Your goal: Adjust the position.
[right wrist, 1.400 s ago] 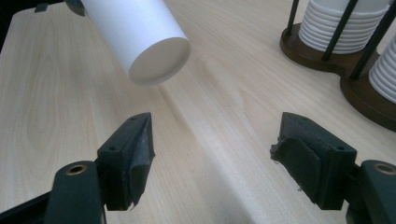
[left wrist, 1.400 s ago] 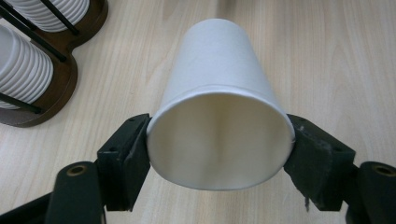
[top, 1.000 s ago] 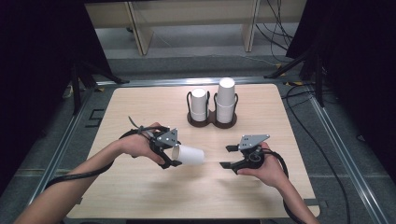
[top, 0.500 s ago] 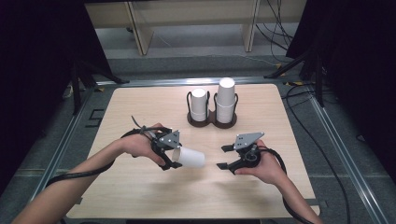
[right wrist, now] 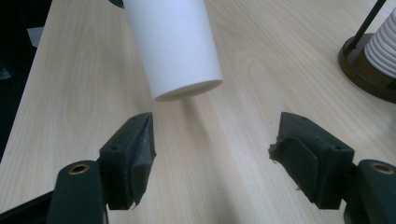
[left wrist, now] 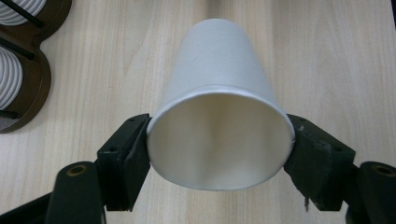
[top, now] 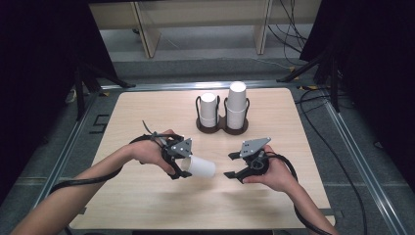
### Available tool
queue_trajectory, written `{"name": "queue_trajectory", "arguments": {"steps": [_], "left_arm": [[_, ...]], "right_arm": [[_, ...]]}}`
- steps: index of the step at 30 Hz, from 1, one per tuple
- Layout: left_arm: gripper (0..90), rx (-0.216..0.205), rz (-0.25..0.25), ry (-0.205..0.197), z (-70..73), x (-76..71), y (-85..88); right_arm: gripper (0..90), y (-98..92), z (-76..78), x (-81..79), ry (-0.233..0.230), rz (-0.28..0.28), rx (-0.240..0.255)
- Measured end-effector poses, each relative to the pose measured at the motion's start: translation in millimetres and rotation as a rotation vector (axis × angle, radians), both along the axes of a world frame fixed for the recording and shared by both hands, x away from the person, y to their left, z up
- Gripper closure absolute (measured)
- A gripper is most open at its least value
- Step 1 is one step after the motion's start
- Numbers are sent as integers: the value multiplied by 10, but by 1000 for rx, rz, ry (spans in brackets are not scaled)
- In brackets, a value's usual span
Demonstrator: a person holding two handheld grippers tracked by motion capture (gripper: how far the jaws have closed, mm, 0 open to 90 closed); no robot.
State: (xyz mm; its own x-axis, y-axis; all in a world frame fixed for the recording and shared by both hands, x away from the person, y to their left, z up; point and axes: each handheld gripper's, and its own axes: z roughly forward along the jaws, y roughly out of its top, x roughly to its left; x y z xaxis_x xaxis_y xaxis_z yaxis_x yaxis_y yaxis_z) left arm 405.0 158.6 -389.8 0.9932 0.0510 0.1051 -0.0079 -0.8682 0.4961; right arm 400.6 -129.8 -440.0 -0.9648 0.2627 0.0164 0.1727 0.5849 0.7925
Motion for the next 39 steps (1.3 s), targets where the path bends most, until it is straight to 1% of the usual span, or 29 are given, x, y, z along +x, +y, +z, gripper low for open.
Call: {"name": "queue_trajectory", "arguments": {"steps": [2, 4, 5, 6, 7, 8, 9, 11, 12, 16, 17, 18, 19, 21, 23, 26, 27, 28, 30, 31, 32, 33, 36, 37, 38, 39], "left_arm": [[274, 7, -5, -5, 2, -2, -12], [274, 19, -17, -13, 13, 0, -27], [274, 15, -7, -2, 15, -11, -35], [274, 20, -12, -4, 21, -7, -42], [274, 26, -17, -9, 27, -3, -49], [274, 26, -14, -8, 28, -6, -53], [274, 26, -22, -18, 31, 1, -62], [274, 34, -24, -13, 36, 0, -73], [274, 38, -27, -16, 39, -2, -80], [273, 44, -31, -15, 39, 1, -97], [274, 47, -24, -6, 34, -6, -99], [274, 50, -25, -8, 32, -3, -101], [273, 53, -24, -8, 30, -2, -104], [273, 58, -28, -10, 29, 0, -108], [274, 59, -31, -10, 31, 1, -110], [274, 67, -34, -13, 41, 9, -113], [274, 71, -33, -14, 44, 10, -115], [273, 73, -34, -15, 45, 11, -115], [274, 79, -36, -16, 49, 12, -117], [273, 80, -36, -15, 51, 12, -118], [274, 78, -34, -16, 53, 12, -120], [274, 78, -40, -23, 57, 19, -123], [274, 82, -41, -22, 61, 18, -131], [274, 84, -43, -25, 62, 18, -134], [274, 86, -44, -26, 66, 20, -139], [274, 87, -45, -27, 70, 20, -143]], "right_arm": [[285, 9, 5, -5, 5, -2, -1], [285, 36, 17, -3, -5, 10, -7], [285, 44, 22, -9, 3, 7, -11], [285, 62, 28, -2, -7, 18, -15], [286, 78, 30, -2, -3, 22, -17], [286, 88, 42, 6, -19, 27, -25], [286, 104, 41, 12, -24, 38, -21], [285, 137, 53, 3, -9, 34, -29], [285, 145, 59, 11, -22, 42, -32], [285, 179, 68, 20, -30, 48, -43], [284, 188, 71, 17, -22, 46, -43], [284, 198, 68, 17, -16, 51, -42], [284, 201, 70, 21, -27, 51, -44], [283, 216, 67, 18, -12, 53, -46], [283, 227, 69, 20, -24, 54, -52], [283, 254, 65, 20, -20, 60, -51], [283, 259, 66, 30, -35, 67, -54], [283, 267, 67, 22, -24, 61, -56], [283, 284, 68, 21, -16, 65, -53], [283, 288, 74, 26, -30, 67, -55], [283, 292, 76, 27, -31, 67, -53], [283, 298, 79, 29, -30, 66, -53], [283, 320, 79, 25, -19, 71, -57], [283, 329, 84, 29, -31, 77, -60], [283, 338, 82, 25, -19, 77, -59], [282, 347, 84, 29, -27, 82, -59]]}}
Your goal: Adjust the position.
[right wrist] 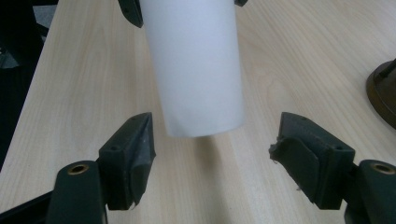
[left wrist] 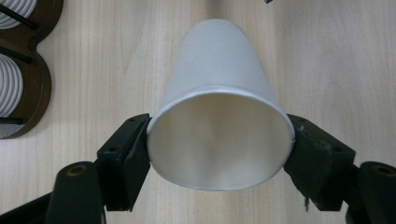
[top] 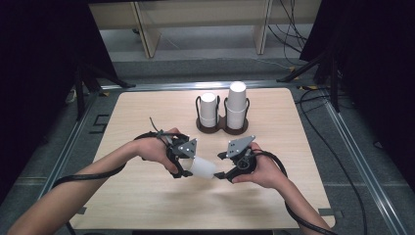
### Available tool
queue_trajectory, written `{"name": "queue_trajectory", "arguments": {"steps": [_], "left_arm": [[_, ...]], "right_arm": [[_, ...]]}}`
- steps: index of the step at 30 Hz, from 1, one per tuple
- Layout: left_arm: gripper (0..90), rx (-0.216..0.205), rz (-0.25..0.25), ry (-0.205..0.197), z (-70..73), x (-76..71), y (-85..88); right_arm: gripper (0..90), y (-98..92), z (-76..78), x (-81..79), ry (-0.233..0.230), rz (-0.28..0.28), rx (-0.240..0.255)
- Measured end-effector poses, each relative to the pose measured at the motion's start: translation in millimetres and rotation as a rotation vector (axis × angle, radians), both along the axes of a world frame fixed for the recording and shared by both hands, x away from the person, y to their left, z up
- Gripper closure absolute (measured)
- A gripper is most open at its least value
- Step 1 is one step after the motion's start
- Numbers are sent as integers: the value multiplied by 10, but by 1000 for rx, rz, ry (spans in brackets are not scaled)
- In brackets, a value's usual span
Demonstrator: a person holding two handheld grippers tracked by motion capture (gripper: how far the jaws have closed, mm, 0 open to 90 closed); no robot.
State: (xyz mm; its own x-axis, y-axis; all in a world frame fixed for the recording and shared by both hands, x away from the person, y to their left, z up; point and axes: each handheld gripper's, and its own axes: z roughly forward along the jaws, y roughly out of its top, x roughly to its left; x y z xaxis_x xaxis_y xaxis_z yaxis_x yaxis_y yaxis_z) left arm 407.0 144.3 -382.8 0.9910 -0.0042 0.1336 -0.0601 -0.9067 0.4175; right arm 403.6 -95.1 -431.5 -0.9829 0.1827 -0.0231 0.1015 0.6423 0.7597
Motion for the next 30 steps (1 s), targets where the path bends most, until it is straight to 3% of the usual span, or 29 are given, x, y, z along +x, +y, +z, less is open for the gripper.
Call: {"name": "queue_trajectory", "arguments": {"steps": [11, 15, 16, 17, 23, 24, 25, 26, 28, 29, 30], "left_arm": [[274, 14, -14, -3, 25, -1, -42], [274, 14, -16, -3, 34, -5, -60], [274, 16, -18, -4, 35, -6, -63], [274, 17, -18, -3, 37, -8, -68], [274, 20, -27, -7, 54, -11, -87], [274, 18, -25, -7, 55, -13, -89], [274, 18, -27, -7, 56, -15, -92], [274, 18, -29, -8, 56, -14, -95], [274, 22, -32, -9, 57, -15, -99], [274, 22, -33, -10, 58, -15, -101], [274, 22, -34, -11, 59, -14, -104]], "right_arm": [[280, 112, 14, -2, 10, 18, -16], [280, 165, 35, 26, -26, 41, -14], [280, 186, 36, 12, 3, 38, -18], [280, 197, 43, 19, -16, 42, -20], [281, 285, 43, 31, -10, 58, -34], [281, 292, 39, 5, 27, 32, -43], [281, 303, 37, 34, -10, 60, -41], [281, 315, 32, 39, -13, 63, -41], [281, 329, 29, 39, -6, 63, -43], [281, 333, 28, 10, 34, 32, -52], [282, 343, 24, 31, 16, 53, -46]]}}
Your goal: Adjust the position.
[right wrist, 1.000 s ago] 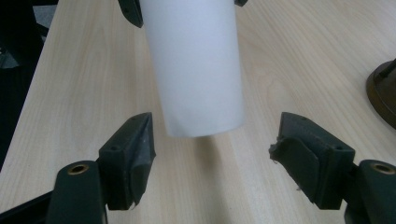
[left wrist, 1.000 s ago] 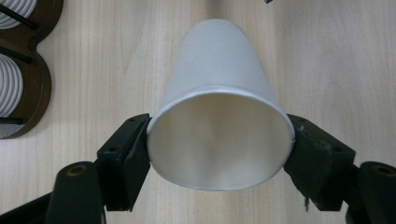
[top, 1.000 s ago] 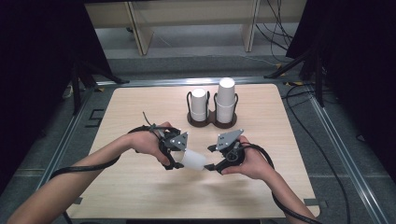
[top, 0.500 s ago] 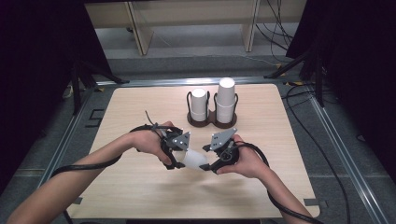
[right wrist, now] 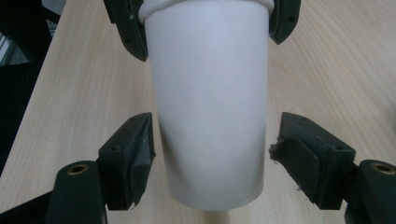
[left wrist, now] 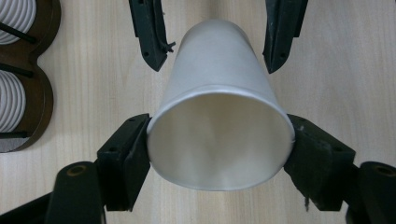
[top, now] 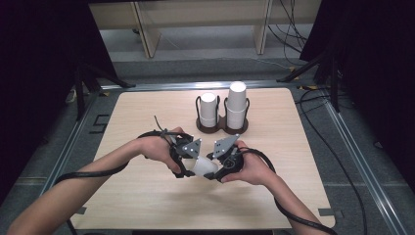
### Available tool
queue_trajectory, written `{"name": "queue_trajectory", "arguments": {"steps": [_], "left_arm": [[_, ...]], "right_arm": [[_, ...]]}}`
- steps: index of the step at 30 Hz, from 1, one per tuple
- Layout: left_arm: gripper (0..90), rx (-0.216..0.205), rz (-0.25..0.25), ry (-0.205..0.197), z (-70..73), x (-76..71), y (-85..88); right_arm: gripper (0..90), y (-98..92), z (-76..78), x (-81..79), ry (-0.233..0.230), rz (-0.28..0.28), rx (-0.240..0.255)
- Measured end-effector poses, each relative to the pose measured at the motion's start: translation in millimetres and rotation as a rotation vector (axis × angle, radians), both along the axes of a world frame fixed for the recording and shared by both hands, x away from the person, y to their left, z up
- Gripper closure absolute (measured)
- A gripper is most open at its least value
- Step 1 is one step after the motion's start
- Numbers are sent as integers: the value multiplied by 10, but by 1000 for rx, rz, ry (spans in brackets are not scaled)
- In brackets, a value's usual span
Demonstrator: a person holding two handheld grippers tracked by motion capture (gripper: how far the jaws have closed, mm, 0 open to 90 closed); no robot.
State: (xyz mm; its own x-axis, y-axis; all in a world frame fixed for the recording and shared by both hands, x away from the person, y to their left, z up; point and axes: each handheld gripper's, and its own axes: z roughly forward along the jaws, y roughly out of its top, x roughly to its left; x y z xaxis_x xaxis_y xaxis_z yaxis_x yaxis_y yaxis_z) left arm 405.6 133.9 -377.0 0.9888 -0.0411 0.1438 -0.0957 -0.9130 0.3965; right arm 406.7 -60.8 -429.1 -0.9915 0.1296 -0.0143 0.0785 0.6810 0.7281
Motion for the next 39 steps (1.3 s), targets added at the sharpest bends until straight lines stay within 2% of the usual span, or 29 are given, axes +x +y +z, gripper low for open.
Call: {"name": "queue_trajectory", "arguments": {"steps": [1, 2, 3, 5, 6, 7, 10, 11, 12, 15, 17, 18, 25, 28, 29, 32, 34, 36, 39], "left_arm": [[274, 0, 1, 1, 0, -1, -2], [274, -1, 0, 1, 0, -3, -4], [274, -3, 1, 3, -1, -4, -6], [274, -3, -4, 0, -1, -6, -8], [274, -5, -3, 1, 0, -7, -8], [274, -6, -4, 2, 1, -9, -8], [274, -5, -4, 1, 6, -11, -7], [274, -3, -5, 0, 7, -10, -7], [273, -4, -5, -1, 8, -10, -8], [274, -2, -5, -1, 12, -13, -12], [274, -2, -7, -1, 12, -15, -20], [274, -1, -9, -1, 13, -16, -25], [274, -1, -18, -3, 16, -22, -52], [274, 1, -22, -2, 20, -23, -58], [274, 1, -23, -2, 21, -24, -60], [276, 5, -32, -8, 30, -25, -59], [277, -2, -36, -7, 27, -32, -59], [275, -15, -48, -13, 25, -39, -57], [249, -61, -54, -13, 5, -55, -34]], "right_arm": [[282, 9, -3, 1, 3, -1, 2], [283, 16, -5, 15, -17, 12, 5], [283, 17, -9, -12, 21, -12, -2], [284, 42, -24, 32, -35, 36, 6], [285, 36, -27, -20, 32, -13, -7], [286, 43, -38, 10, -12, 15, 3], [288, 48, -66, 14, -5, 19, 10], [289, 46, -75, -10, 34, 1, 3], [289, 45, -79, -15, 43, -4, 2], [291, 44, -91, -13, 46, -11, 12], [292, 50, -94, 14, 10, 16, 17], [293, 53, -96, 14, 8, 18, 15], [299, 67, -101, 12, 8, 17, 19], [305, 79, -114, 1, 27, 15, 20], [310, 82, -116, 5, 9, 19, 21], [322, 85, -130, 1, 15, 24, 20], [329, 80, -137, -20, 36, 7, 19], [333, 82, -143, -4, 1, 34, 22], [330, 69, -155, -13, -9, 42, 32]]}}
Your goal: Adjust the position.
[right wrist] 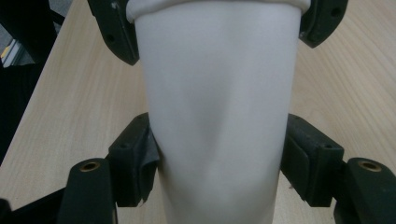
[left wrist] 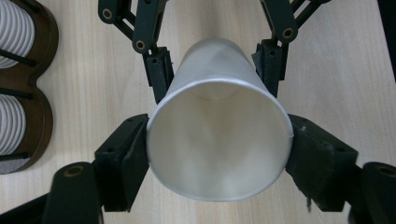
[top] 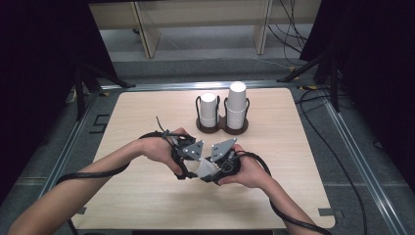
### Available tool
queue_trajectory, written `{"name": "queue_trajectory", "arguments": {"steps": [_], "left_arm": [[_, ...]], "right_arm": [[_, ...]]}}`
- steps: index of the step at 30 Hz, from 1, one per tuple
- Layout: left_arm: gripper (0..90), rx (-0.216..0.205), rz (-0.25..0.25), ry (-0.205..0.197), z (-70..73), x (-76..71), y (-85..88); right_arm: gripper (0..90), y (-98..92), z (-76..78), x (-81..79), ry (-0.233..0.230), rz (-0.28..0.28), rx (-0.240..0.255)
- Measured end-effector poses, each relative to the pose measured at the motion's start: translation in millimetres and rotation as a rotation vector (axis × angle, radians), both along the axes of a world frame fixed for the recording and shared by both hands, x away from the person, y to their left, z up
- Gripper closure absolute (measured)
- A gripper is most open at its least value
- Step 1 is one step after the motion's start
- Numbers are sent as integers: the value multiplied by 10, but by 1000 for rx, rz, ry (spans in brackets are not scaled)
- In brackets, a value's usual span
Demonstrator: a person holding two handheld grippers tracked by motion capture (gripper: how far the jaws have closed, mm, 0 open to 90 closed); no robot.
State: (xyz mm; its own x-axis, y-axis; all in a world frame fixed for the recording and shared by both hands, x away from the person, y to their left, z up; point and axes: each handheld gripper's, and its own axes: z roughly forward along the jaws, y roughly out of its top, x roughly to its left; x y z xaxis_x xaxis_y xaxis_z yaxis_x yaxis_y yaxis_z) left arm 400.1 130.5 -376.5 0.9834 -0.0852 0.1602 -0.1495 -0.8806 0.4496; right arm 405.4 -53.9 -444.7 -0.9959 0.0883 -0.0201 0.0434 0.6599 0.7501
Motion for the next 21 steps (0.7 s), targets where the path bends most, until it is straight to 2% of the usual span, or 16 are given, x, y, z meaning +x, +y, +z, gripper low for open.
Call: {"name": "queue_trajectory", "arguments": {"steps": [2, 3, 6, 8, 9, 11, 13, 14, 15, 17, 18, 20, 21], "left_arm": [[202, -34, -5, -30, -24, -9, 40], [147, -61, 7, -45, -38, -13, 55], [117, -144, 60, -61, -74, -24, 133], [92, -204, 101, -66, -108, -49, 187], [86, -219, 108, -69, -117, -55, 218], [70, -288, 169, -70, -161, -76, 280], [65, -343, 212, -77, -189, -88, 330], [60, -404, 258, -59, -211, -108, 357], [59, -429, 276, -56, -222, -116, 379], [56, -519, 324, -45, -283, -164, 432], [55, -547, 340, -44, -303, -186, 450], [54, -620, 380, -24, -357, -240, 497], [54, -666, 405, -19, -387, -271, 533]], "right_arm": [[329, -20, -15, -16, -1, -4, 12], [329, -46, -20, -31, -17, -16, 20], [328, -114, -56, -58, -24, -45, 66], [327, -182, -103, -81, -27, -80, 112], [327, -221, -135, -94, -28, -105, 137], [326, -296, -197, -131, -21, -152, 190], [325, -359, -242, -151, -39, -189, 245], [323, -386, -259, -172, -28, -217, 267], [323, -413, -279, -185, -41, -244, 301], [324, -447, -298, -202, -47, -265, 319], [324, -457, -316, -222, -36, -293, 343], [324, -480, -319, -228, -44, -312, 368], [325, -500, -314, -222, -62, -320, 380]]}}
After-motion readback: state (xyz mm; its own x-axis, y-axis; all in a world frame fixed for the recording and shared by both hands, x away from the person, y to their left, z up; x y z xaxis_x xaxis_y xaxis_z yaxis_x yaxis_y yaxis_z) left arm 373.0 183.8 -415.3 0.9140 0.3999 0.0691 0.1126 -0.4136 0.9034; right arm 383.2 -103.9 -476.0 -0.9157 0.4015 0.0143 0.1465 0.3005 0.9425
